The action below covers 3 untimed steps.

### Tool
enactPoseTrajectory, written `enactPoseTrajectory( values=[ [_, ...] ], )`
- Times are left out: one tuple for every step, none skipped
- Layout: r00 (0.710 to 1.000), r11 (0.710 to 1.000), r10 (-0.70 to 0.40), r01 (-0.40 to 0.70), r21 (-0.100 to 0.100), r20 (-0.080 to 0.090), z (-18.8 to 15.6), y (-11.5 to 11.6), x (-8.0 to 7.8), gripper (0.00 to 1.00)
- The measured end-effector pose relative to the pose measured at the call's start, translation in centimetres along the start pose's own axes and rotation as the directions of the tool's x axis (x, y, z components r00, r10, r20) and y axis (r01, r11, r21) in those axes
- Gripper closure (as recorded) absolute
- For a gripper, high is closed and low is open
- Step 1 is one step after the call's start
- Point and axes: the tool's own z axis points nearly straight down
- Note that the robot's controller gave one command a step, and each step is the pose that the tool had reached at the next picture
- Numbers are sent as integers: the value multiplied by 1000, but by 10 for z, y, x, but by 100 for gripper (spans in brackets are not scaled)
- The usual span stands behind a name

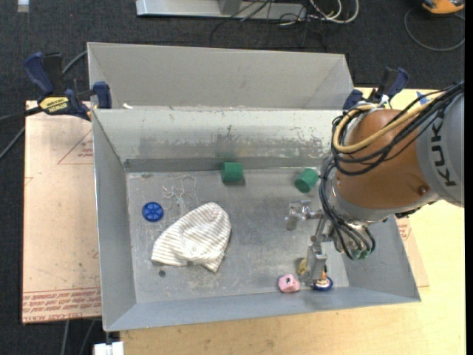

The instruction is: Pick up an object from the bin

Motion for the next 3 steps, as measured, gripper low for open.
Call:
enactPoseTrajectory(
  values=[
    [952, 953, -304, 304, 5, 21, 101, -56, -4, 0],
    [999, 999, -39, 39, -1, 0, 21, -59, 4, 0],
    [962, 962, -272, 272, 5, 27, 74, -59, 3, 0]
  ],
)
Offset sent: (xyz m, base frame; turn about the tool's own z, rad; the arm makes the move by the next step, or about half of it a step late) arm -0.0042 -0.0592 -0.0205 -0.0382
